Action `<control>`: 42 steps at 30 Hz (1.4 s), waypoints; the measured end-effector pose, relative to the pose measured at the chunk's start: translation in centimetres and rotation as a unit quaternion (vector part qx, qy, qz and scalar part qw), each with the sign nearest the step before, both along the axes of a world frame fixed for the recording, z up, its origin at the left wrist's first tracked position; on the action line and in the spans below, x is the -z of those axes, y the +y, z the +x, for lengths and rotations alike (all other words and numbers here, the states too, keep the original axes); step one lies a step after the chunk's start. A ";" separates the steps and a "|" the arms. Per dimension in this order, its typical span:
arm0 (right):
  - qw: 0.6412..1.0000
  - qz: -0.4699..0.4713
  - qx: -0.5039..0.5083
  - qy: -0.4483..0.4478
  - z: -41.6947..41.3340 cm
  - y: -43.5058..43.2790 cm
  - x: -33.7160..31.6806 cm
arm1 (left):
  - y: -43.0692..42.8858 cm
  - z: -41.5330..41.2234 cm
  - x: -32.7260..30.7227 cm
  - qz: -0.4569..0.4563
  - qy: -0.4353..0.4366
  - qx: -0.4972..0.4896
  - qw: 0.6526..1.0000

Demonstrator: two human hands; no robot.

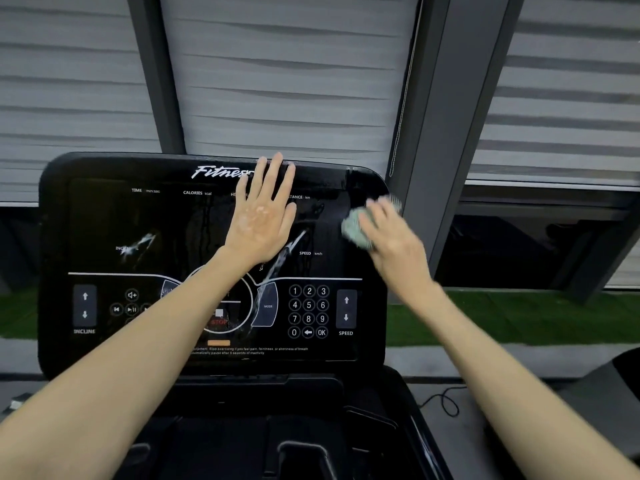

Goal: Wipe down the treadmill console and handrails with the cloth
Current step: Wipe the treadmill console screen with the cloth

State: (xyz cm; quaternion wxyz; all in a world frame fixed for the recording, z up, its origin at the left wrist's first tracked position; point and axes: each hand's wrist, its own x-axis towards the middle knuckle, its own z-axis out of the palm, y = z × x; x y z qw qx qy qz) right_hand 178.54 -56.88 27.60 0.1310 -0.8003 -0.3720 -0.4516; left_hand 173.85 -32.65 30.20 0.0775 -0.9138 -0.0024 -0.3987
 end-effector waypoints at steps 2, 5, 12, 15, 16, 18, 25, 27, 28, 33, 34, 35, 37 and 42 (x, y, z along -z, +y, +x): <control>0.999 -0.020 0.030 0.022 1.1 1.2 -3.9 | 0.0 0.0 0.0 -0.002 0.000 0.003 1.000; 0.999 -0.023 0.038 0.014 0.8 1.7 -4.9 | 0.1 -0.1 0.0 -0.002 -0.003 0.005 1.000; 0.997 -0.045 -0.036 0.048 -7.4 -2.4 12.6 | 0.0 0.1 0.2 -0.011 -0.010 0.007 1.000; 0.990 -0.127 -0.040 0.052 -9.7 -4.7 17.8 | 0.0 0.1 0.3 -0.006 -0.012 0.004 1.000; 0.988 -0.139 -0.041 0.045 -9.7 -4.9 17.7 | 0.0 0.1 0.3 -0.003 -0.012 0.000 1.000; 0.991 -0.122 -0.053 0.018 -8.9 -4.3 15.6 | -0.1 0.1 0.3 0.001 -0.013 -0.007 1.000; 1.000 0.006 0.021 0.003 -0.1 0.3 0.5 | 0.0 0.1 0.1 -0.002 -0.006 -0.002 1.000; 0.998 -0.027 0.040 0.029 1.6 1.5 -3.2 | 0.0 0.0 0.0 -0.004 -0.004 -0.002 1.000; 0.998 -0.029 0.044 0.043 1.8 2.0 -4.5 | 0.0 0.0 0.0 -0.005 -0.003 -0.002 1.000; 0.999 -0.006 0.010 0.035 -0.7 1.5 -0.4 | 0.2 0.0 0.1 -0.010 0.000 0.005 1.000; 1.000 -0.002 -0.007 0.029 -1.8 0.9 2.2 | 0.2 0.0 0.1 -0.011 -0.001 0.004 1.000; 0.999 -0.003 -0.024 0.030 -3.1 0.1 5.1 | 0.2 0.0 0.1 -0.011 0.000 0.004 1.000; 0.997 -0.046 -0.040 0.057 -6.0 -1.8 11.2 | 0.2 0.1 0.2 -0.011 0.000 0.003 1.000; 0.974 -0.210 -0.027 0.086 -9.2 -5.0 17.3 | 0.2 0.1 0.1 -0.004 0.001 -0.003 1.000</control>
